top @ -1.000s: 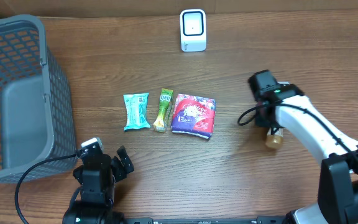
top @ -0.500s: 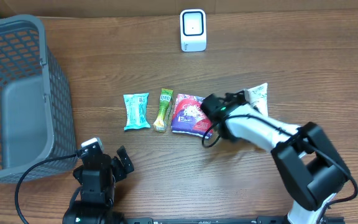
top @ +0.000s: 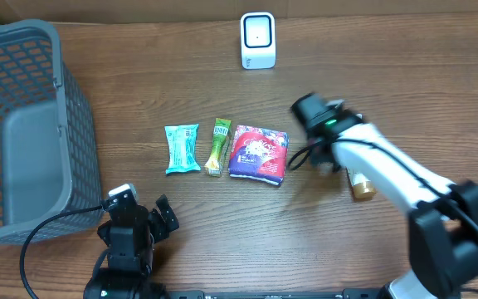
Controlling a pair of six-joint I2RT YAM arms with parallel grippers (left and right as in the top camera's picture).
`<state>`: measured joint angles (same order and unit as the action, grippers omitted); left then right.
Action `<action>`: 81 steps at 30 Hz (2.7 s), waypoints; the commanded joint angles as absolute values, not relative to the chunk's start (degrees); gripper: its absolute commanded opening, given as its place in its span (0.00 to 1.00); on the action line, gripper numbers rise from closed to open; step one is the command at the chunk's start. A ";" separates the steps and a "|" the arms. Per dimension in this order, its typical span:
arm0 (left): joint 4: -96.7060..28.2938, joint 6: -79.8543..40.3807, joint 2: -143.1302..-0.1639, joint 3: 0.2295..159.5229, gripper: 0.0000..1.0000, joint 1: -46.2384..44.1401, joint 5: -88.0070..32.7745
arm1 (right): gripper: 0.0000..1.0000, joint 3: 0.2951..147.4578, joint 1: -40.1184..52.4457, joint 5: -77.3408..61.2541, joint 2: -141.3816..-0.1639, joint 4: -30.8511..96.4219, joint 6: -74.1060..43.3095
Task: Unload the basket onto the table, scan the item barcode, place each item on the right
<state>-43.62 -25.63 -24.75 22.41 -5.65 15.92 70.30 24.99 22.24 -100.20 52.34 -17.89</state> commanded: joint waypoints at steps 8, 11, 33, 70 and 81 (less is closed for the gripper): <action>-43.27 -26.83 -24.25 22.15 0.99 -5.76 16.91 | 0.66 71.66 20.86 19.59 -102.06 40.53 -4.16; -43.27 -26.83 -24.25 22.15 1.00 -5.76 16.91 | 0.61 71.66 20.82 20.21 -104.77 38.61 -3.25; -43.27 -26.83 -24.25 22.15 1.00 -5.76 16.91 | 0.49 71.50 20.49 26.96 -117.12 39.88 0.47; -43.27 -26.83 -24.25 22.15 1.00 -5.76 16.91 | 0.04 85.56 14.28 -36.05 -105.01 58.26 -2.98; -43.27 -26.83 -24.25 22.15 1.00 -5.76 16.91 | 0.04 81.62 4.91 -31.88 -105.56 58.72 -3.20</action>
<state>-43.62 -25.63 -24.75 22.41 -5.65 15.92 83.13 5.45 -33.85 -106.76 58.57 -2.98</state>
